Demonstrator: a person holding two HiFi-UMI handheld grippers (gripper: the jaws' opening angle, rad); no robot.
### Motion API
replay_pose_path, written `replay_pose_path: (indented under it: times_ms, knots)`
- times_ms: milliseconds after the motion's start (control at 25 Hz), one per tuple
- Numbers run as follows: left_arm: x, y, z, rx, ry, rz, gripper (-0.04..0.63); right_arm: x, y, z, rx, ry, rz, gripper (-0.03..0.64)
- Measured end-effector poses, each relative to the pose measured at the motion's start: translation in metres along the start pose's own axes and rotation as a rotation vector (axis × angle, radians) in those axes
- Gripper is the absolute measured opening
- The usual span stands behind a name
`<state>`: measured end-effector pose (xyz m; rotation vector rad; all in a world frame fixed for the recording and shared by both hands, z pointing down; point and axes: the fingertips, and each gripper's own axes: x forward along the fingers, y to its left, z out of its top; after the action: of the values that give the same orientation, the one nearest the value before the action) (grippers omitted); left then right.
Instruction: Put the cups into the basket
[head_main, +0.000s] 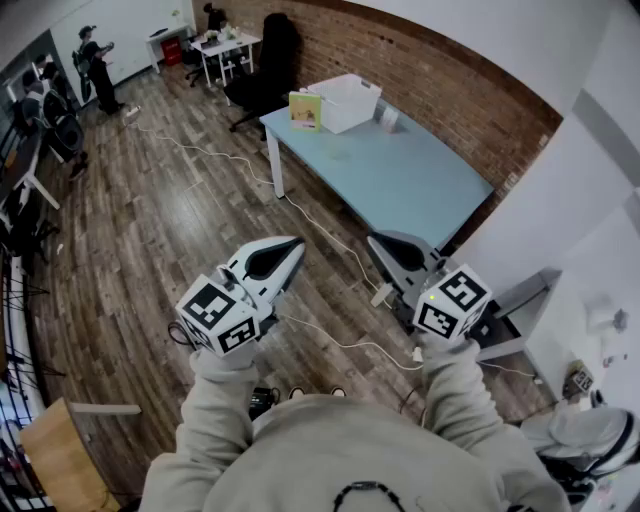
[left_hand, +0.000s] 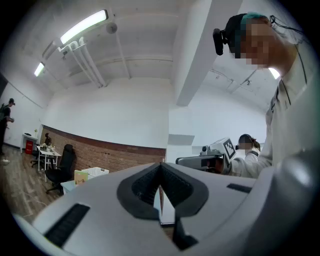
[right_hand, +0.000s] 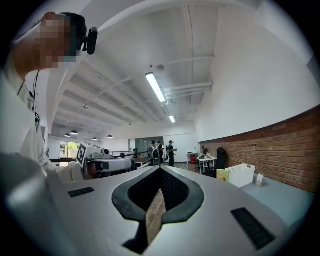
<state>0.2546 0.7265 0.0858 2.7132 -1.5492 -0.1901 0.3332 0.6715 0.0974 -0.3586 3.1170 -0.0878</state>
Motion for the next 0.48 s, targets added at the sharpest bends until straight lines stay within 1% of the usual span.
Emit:
replay_pose_path:
  times_ms: [120,280,400,480]
  knots:
    - [-0.008,-0.003,0.003,0.012,-0.009,0.003,-0.003,0.002,0.012,0.004,-0.010,-0.006,0.013,0.011]
    - [-0.007,-0.004,0.011,0.019,-0.026,0.008,-0.003,0.004,0.013,0.010,-0.025,-0.012,0.018,0.010]
    - [-0.009,-0.003,0.011,0.021,-0.022,0.025,-0.003,0.003,0.015,0.011,-0.024,-0.015,0.030,0.011]
    - [-0.012,-0.003,0.009,0.008,-0.011,0.028,-0.003,0.001,0.017,0.011,-0.016,-0.020,0.032,0.011]
